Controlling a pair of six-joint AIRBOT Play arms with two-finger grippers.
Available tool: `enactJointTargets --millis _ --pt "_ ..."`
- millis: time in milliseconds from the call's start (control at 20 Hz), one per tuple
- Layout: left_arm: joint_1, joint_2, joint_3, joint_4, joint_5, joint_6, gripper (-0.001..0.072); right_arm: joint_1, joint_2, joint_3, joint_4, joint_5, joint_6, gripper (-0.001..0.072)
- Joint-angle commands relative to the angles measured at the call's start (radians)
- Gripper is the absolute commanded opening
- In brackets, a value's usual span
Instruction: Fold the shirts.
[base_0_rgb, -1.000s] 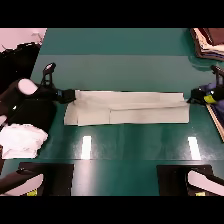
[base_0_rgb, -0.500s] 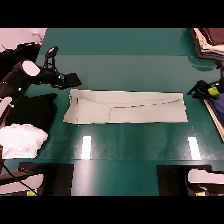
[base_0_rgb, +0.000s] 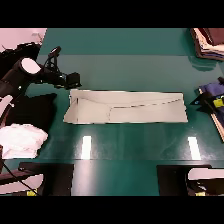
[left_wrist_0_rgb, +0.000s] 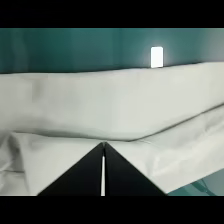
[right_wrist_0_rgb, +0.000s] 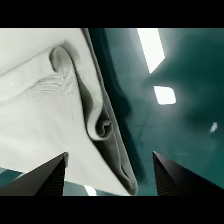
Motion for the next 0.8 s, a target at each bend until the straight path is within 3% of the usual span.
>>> enactJointTargets --millis 0,150,200,300,350,400,750 --pt "-0.066 -0.003 -0.007 -0.005 0.038 0.0 0.0024 0.006 -0.048 -0.105 0.15 -0.066 -0.077 0.059" --pt "-0.161 -0.024 -0.006 -0.006 0.109 -0.002 0.0024 0.059 -0.066 -0.145 0.154 -0.118 -0.083 0.0585" --pt "-0.189 -0.037 -0.006 -0.008 0.134 -0.005 0.0024 0.076 -0.065 -0.15 0.156 -0.134 -0.09 0.0511" --pt "-0.246 -0.074 -0.005 -0.017 0.189 -0.021 0.0023 0.11 -0.063 -0.144 0.156 -0.141 -0.12 0.0269" --pt "-0.272 -0.098 -0.004 -0.039 0.21 -0.021 0.0023 0.124 -0.061 -0.129 0.157 -0.128 -0.13 0.0051" --pt "-0.294 -0.125 0.005 -0.061 0.22 -0.021 0.0023 0.133 -0.05 -0.111 0.158 -0.11 -0.129 0.0019" --pt "-0.442 -0.363 0.209 -0.084 0.22 -0.028 0.0023 0.3 0.192 0.114 0.158 -0.038 -0.082 0.0018"
